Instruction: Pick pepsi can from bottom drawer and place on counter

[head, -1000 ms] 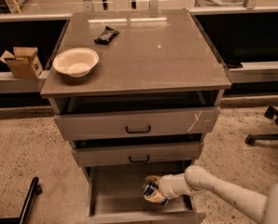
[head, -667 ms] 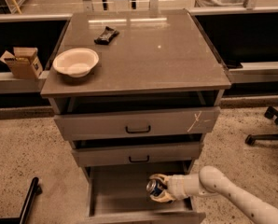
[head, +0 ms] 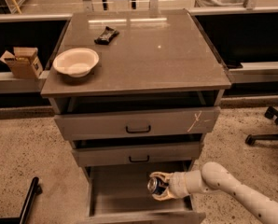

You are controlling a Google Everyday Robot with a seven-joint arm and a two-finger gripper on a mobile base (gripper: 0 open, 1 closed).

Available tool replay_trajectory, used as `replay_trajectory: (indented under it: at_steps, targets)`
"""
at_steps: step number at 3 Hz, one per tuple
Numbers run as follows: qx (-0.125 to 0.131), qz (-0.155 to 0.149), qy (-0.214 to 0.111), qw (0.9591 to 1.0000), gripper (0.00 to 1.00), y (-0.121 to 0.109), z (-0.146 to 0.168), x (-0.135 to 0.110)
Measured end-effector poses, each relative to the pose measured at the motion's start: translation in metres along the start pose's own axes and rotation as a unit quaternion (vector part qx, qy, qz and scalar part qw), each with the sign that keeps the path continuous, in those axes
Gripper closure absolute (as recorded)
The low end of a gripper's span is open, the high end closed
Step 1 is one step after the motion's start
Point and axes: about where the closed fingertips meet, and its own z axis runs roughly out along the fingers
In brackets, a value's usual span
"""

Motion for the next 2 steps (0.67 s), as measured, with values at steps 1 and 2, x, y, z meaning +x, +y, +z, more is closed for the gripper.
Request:
replay_trajectory:
  at_steps: [1,2]
  targets:
    - [0.023,-0.12,0.042,0.9916,1.0,-0.016,-0.055,-0.102]
    - [0.036,-0.202,0.075,0.9759,1.0,-0.009,-0.086,-0.194]
